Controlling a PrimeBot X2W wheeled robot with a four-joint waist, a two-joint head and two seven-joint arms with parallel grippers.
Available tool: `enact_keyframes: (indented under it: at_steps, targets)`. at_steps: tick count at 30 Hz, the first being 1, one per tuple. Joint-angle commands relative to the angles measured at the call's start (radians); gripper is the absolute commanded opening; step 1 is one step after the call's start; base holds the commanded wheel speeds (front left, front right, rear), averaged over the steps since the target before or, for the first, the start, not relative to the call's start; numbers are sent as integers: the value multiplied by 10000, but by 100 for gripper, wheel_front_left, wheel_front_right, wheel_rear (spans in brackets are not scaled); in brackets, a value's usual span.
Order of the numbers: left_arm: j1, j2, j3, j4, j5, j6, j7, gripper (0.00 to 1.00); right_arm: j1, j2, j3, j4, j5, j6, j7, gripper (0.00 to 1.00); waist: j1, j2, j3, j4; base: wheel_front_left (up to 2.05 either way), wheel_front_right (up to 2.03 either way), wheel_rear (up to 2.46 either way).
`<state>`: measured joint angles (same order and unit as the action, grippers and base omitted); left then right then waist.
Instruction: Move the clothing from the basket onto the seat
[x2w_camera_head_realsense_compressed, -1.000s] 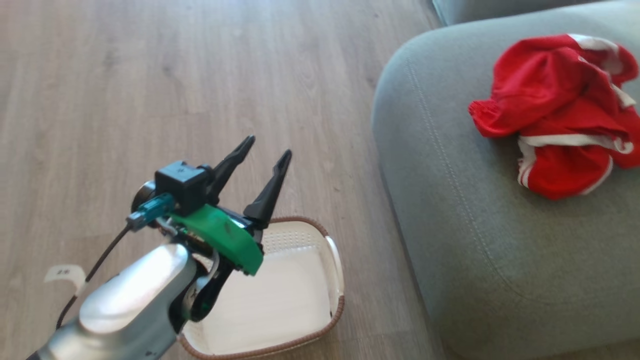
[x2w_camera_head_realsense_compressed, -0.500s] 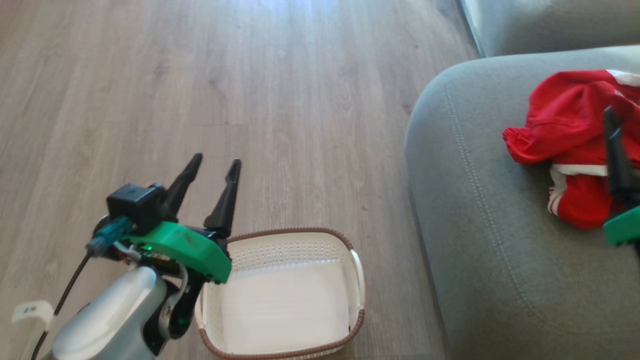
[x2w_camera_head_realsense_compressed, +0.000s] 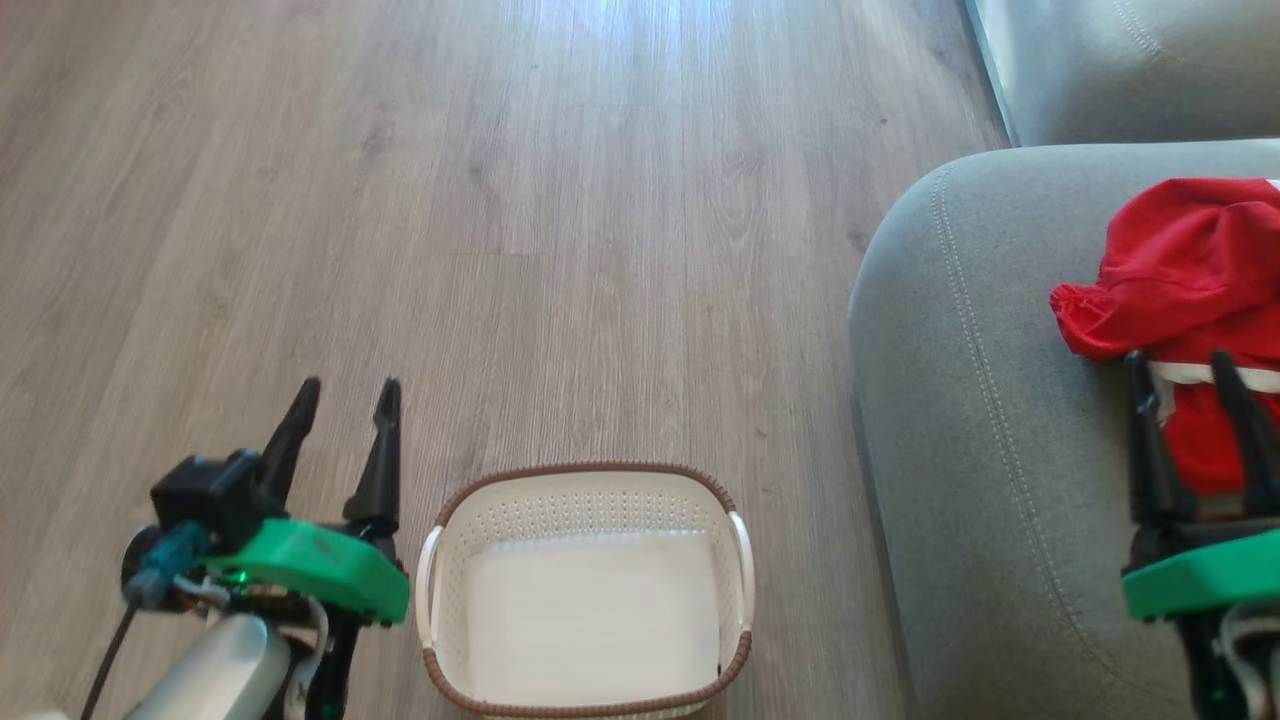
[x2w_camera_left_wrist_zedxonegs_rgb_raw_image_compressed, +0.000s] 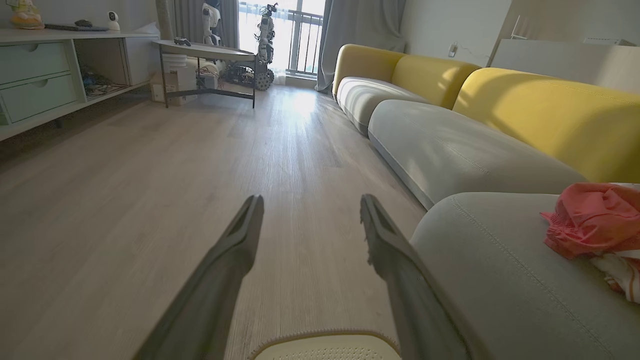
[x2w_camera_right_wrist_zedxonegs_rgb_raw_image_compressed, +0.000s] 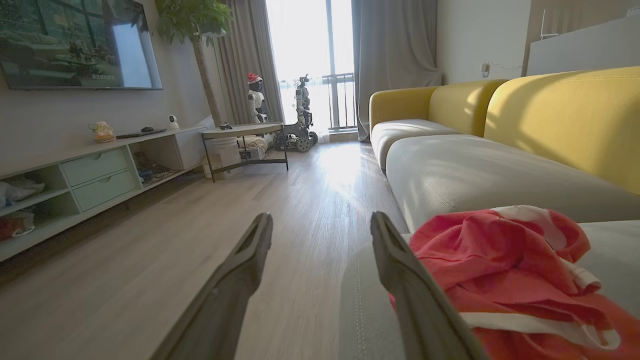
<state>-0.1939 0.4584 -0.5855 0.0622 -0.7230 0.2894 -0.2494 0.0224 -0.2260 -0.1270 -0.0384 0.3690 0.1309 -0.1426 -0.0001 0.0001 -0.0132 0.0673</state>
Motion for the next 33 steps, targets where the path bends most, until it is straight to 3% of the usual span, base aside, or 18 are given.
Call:
enact_keyframes:
  at_steps: [1, 5, 13, 21, 33]
  targets:
    - [-291, 124, 659, -276, 233, -53, -123, 100, -84, -84, 151, -388, -108, -2, -177, 100, 1, -1, -4, 10, 0, 0, 0]
    - [311, -217, 1250, -215, 920, -232, -123, 100, 229, 169, 479, -317, -241, -2, -534, 100, 1, -1, -11, -2, 0, 0, 0]
    - [1181, -1205, 2826, 36, 2488, -1123, -123, 100, 304, 496, 805, 237, -392, -2, -1087, 100, 1, -1, 23, -119, 0, 0, 0]
    - [1858, -2281, 4415, 634, 3945, -2355, -124, 100, 124, 577, 1263, 565, -527, -2, -1186, 100, 1, -1, 73, -242, 0, 0, 0]
    - [1948, -3218, 5503, 781, 5133, -3279, -124, 100, 48, 661, 1290, 505, -605, -2, -1191, 100, 1, -1, 111, -281, 0, 0, 0]
